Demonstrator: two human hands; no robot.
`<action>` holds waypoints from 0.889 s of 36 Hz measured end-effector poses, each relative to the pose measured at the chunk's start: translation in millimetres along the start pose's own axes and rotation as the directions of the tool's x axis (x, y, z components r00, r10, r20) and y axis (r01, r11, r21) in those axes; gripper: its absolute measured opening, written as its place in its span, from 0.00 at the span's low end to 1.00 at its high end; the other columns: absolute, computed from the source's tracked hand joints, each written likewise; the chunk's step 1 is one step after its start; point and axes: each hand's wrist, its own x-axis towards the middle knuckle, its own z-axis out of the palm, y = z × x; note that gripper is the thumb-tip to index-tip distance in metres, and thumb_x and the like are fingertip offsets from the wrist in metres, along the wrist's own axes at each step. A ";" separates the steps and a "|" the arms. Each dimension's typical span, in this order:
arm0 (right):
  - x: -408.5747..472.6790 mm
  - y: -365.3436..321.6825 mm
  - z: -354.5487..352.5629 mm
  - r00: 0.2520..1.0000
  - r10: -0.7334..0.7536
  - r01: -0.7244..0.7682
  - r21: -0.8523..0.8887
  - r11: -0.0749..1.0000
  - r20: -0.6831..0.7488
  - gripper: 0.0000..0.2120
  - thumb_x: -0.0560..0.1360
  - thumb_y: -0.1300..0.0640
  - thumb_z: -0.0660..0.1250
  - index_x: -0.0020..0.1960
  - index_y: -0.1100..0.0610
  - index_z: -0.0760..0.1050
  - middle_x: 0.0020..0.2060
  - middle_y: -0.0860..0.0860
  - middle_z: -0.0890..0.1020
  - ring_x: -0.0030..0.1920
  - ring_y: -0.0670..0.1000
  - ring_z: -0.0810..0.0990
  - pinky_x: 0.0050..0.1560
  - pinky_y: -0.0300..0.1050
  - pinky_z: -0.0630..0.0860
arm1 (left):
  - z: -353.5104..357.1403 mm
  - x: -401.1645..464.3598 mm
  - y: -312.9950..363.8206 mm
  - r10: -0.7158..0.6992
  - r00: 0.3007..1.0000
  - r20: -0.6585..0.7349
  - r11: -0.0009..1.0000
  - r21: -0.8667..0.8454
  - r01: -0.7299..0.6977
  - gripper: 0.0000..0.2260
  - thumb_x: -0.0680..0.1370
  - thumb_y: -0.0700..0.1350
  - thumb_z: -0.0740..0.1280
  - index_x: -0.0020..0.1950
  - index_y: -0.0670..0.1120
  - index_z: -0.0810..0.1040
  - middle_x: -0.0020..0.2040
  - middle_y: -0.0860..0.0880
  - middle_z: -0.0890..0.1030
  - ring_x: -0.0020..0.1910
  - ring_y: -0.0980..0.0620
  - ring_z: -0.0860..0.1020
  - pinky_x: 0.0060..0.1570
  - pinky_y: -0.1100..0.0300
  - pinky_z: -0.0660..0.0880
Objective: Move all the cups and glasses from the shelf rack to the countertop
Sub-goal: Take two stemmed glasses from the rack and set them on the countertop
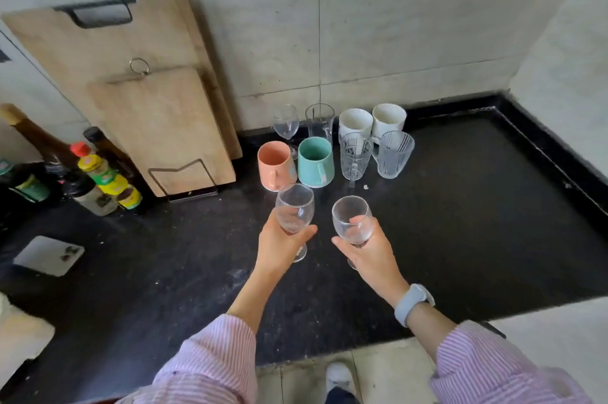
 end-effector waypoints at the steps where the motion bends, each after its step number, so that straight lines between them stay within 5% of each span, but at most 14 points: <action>1: 12.2 4.9 1.3 1.000 -0.011 0.010 -0.036 0.999 -0.006 0.21 0.66 0.50 0.75 0.54 0.50 0.69 0.49 0.48 0.77 0.49 0.47 0.78 0.47 0.35 0.74 | 3.6 10.6 -4.6 -0.020 1.000 -0.009 1.000 0.004 0.020 0.22 0.68 0.46 0.75 0.58 0.48 0.72 0.54 0.49 0.80 0.49 0.52 0.79 0.52 0.58 0.75; 6: 63.9 25.8 12.0 0.996 -0.038 0.049 -0.130 0.990 0.084 0.22 0.65 0.47 0.74 0.53 0.47 0.67 0.47 0.44 0.78 0.48 0.46 0.79 0.46 0.36 0.76 | 16.3 54.3 -30.3 -0.103 0.994 -0.042 0.993 0.051 0.105 0.22 0.67 0.48 0.75 0.58 0.47 0.73 0.52 0.48 0.81 0.48 0.52 0.79 0.48 0.60 0.75; 9: 89.6 33.6 23.3 0.988 -0.031 0.049 -0.120 0.992 0.149 0.22 0.66 0.49 0.75 0.53 0.47 0.67 0.44 0.38 0.77 0.45 0.44 0.79 0.42 0.23 0.72 | 19.7 76.7 -42.9 -0.145 0.985 -0.091 0.987 0.052 0.150 0.23 0.66 0.48 0.76 0.58 0.47 0.73 0.53 0.48 0.81 0.48 0.51 0.79 0.49 0.60 0.75; 13: 116.7 42.0 42.9 0.981 -0.033 0.058 -0.124 0.991 0.193 0.24 0.66 0.50 0.75 0.57 0.53 0.68 0.48 0.45 0.78 0.48 0.45 0.78 0.43 0.24 0.71 | 23.0 100.9 -57.4 -0.166 0.973 -0.162 0.984 0.040 0.175 0.24 0.66 0.48 0.76 0.59 0.47 0.73 0.53 0.49 0.81 0.50 0.50 0.79 0.53 0.56 0.76; 20: 145.8 51.2 73.2 0.976 0.020 -0.006 -0.065 0.998 0.216 0.24 0.67 0.52 0.75 0.58 0.56 0.68 0.50 0.47 0.78 0.49 0.46 0.77 0.41 0.20 0.70 | 25.6 129.7 -76.5 -0.173 0.956 -0.237 0.981 0.048 0.190 0.20 0.67 0.48 0.76 0.53 0.53 0.71 0.44 0.58 0.77 0.41 0.59 0.76 0.42 0.66 0.70; 28: 165.0 48.2 94.2 0.978 0.065 -0.055 -0.054 0.997 0.196 0.24 0.67 0.52 0.74 0.58 0.53 0.68 0.43 0.35 0.74 0.40 0.32 0.76 0.39 0.17 0.66 | 25.7 149.5 -88.8 -0.188 0.943 -0.276 0.976 0.060 0.212 0.24 0.68 0.46 0.75 0.61 0.47 0.72 0.51 0.52 0.78 0.47 0.54 0.77 0.52 0.60 0.74; 32: 170.9 46.6 101.3 0.977 0.085 -0.081 -0.027 0.996 0.197 0.28 0.68 0.52 0.74 0.63 0.58 0.67 0.51 0.44 0.76 0.48 0.40 0.75 0.40 0.14 0.63 | 26.4 160.7 -90.8 -0.216 0.939 -0.267 0.970 0.053 0.238 0.25 0.68 0.46 0.75 0.63 0.47 0.71 0.56 0.48 0.79 0.52 0.49 0.79 0.56 0.55 0.75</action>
